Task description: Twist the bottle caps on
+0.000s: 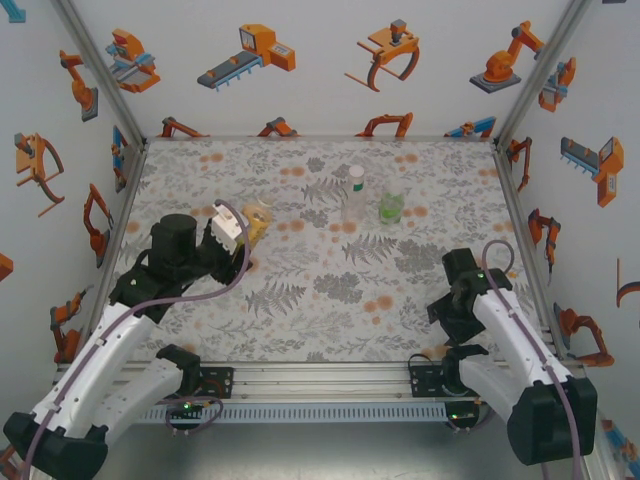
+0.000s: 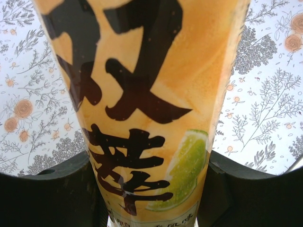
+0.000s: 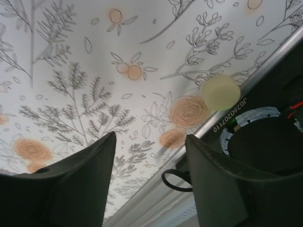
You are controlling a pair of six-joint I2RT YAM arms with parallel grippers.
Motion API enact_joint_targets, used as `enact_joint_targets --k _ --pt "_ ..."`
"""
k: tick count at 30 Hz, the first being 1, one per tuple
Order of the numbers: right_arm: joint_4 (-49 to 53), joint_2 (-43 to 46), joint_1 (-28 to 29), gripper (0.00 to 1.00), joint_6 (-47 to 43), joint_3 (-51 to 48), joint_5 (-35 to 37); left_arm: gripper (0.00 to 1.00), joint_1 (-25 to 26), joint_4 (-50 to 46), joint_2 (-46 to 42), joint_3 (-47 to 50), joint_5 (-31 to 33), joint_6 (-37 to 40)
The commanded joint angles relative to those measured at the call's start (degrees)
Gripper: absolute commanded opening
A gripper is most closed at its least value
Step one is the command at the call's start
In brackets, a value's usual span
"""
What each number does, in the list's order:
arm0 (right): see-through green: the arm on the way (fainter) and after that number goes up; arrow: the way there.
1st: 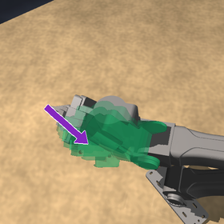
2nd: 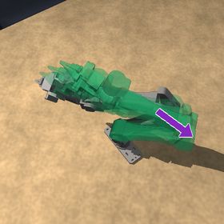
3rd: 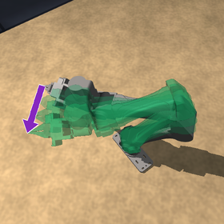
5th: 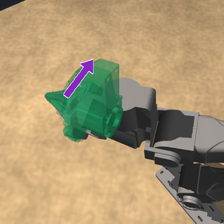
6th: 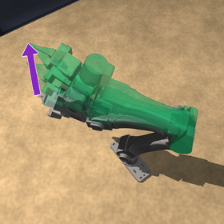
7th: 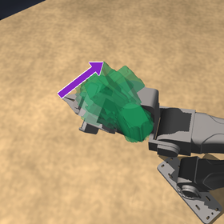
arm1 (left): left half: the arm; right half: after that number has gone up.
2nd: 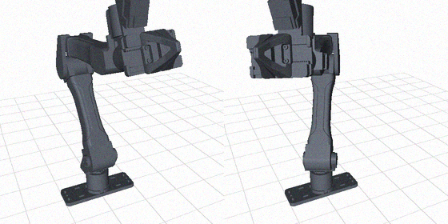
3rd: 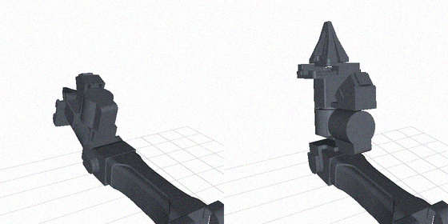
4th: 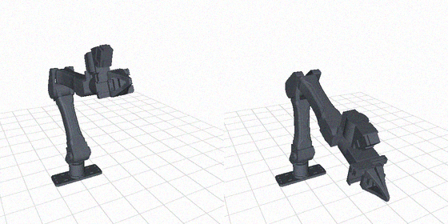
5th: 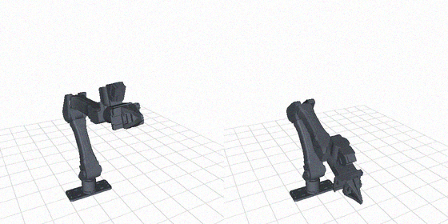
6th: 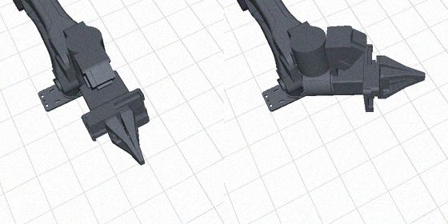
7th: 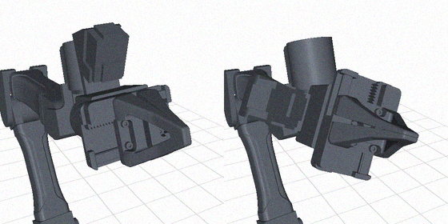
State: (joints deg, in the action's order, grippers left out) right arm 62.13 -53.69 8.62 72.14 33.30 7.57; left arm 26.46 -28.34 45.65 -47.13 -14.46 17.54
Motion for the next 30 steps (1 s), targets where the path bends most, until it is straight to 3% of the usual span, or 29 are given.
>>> enact_joint_targets --k 1,21,30 --pt "5.9 -0.62 -1.2 0.62 5.89 0.37 2.87 0.0 -1.33 0.51 0.1 0.38 -3.44 -0.13" --pt "2.2 -15.98 -12.73 0.59 10.28 2.91 6.84 0.0 -9.37 4.16 3.38 1.06 -12.02 -2.24" --pt "-3.32 -7.98 -14.08 0.53 14.16 -2.61 6.7 0.0 -11.16 4.77 4.28 0.69 -14.36 -2.51"
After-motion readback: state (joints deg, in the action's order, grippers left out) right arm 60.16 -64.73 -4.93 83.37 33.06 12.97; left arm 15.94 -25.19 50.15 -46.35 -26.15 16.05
